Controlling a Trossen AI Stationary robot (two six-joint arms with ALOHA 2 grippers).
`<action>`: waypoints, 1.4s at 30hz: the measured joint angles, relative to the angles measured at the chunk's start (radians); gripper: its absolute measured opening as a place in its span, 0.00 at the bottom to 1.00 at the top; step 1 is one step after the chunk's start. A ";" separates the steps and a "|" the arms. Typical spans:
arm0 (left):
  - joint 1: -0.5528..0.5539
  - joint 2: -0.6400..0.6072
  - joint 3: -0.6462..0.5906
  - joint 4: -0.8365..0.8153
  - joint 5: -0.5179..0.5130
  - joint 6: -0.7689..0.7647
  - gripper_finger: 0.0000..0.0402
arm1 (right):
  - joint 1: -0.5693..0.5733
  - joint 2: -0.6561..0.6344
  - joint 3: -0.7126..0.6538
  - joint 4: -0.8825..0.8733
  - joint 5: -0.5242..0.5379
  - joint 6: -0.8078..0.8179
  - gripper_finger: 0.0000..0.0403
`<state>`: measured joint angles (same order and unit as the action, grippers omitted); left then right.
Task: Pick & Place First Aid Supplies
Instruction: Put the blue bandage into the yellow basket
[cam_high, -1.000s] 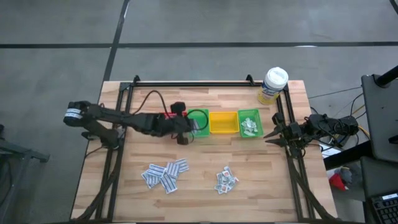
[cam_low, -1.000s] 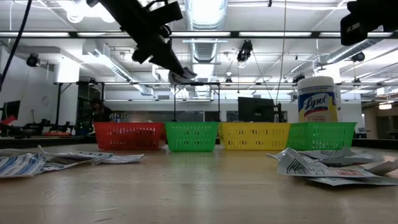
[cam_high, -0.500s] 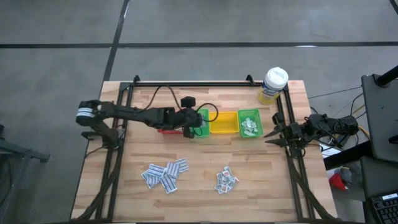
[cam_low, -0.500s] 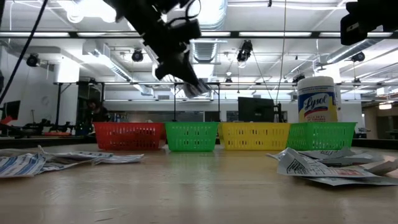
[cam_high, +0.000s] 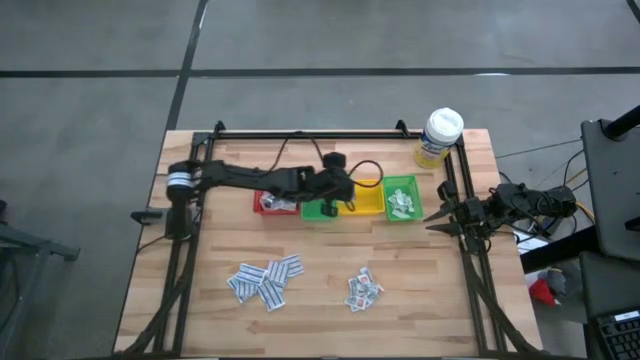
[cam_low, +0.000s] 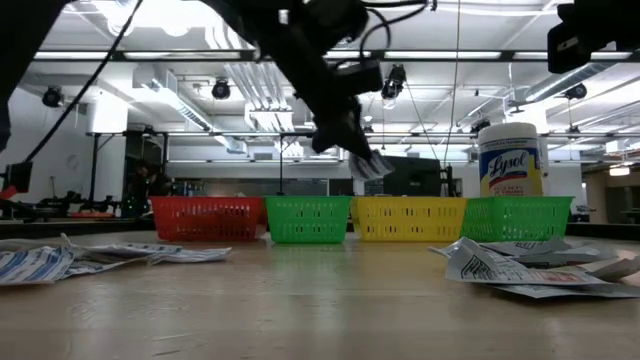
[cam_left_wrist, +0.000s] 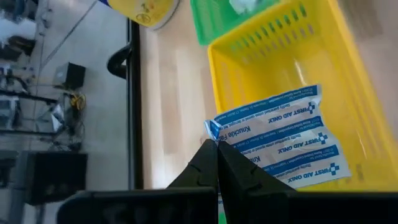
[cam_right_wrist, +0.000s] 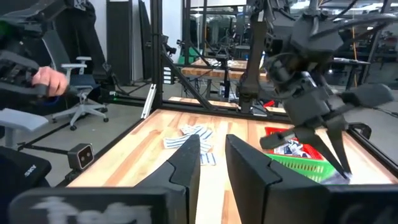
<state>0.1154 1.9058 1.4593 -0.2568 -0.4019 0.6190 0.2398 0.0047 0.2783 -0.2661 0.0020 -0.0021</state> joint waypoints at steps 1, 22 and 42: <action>0.003 0.024 0.028 -0.001 0.000 -0.023 0.00 | 0.000 0.002 0.000 0.000 0.000 0.000 0.17; 0.008 0.199 0.301 -0.241 -0.088 -1.140 0.00 | 0.000 0.008 0.000 -0.015 0.000 0.000 0.20; 0.000 0.295 0.287 -0.179 -0.092 -1.231 0.00 | 0.000 0.016 0.000 -0.015 0.000 0.000 0.17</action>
<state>0.1158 2.2012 1.7465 -0.4355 -0.4941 -0.6120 0.2394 0.0208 0.2783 -0.2806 0.0016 -0.0025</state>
